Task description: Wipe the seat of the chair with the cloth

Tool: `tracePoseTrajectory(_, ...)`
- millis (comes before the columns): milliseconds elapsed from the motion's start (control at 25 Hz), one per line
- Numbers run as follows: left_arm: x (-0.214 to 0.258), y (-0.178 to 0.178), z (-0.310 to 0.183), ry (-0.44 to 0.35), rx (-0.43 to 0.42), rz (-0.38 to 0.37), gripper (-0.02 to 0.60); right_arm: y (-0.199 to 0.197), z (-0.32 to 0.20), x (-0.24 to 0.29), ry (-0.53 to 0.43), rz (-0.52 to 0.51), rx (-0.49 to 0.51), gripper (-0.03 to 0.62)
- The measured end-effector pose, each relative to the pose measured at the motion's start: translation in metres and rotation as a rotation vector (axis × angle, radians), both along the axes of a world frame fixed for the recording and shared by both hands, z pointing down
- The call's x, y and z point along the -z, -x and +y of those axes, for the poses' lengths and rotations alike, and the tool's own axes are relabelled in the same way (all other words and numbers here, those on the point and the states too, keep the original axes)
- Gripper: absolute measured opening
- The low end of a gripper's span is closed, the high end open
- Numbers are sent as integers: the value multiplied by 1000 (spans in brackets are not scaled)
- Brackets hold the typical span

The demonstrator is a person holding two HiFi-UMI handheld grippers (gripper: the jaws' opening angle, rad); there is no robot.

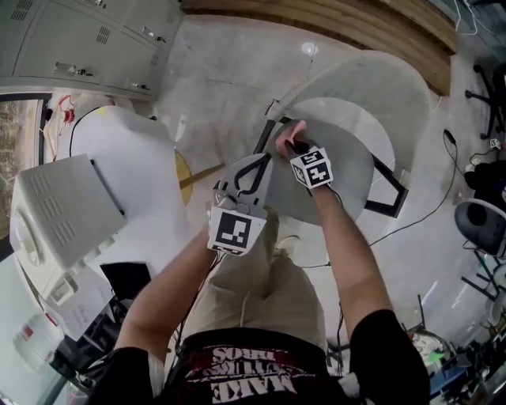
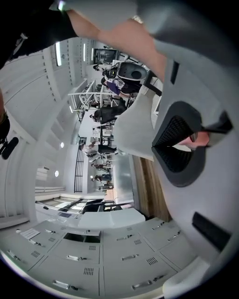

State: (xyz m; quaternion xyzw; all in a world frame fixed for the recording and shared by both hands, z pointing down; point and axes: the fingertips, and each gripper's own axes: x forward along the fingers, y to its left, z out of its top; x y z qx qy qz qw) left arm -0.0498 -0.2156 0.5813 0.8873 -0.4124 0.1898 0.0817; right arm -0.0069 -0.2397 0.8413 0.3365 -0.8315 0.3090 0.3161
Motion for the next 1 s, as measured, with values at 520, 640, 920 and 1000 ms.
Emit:
tracePoseTrajectory(520,-1,-26,1,56,-23,52,5,-184,48,-61,210,221,-351,9)
tracePoseTrajectory(640,-1,-32,1,59,-32,57,5,-238,72,-66,254,301,-411,9)
tracePoseTrajectory(920,-1,-35,0,75,-41,57,5,-287,105,-49,277,426,-464,9)
tracePoseTrajectory(1000,2,-35,-1,72,-43,58,6,-267,106,-35,231,393,-415,9)
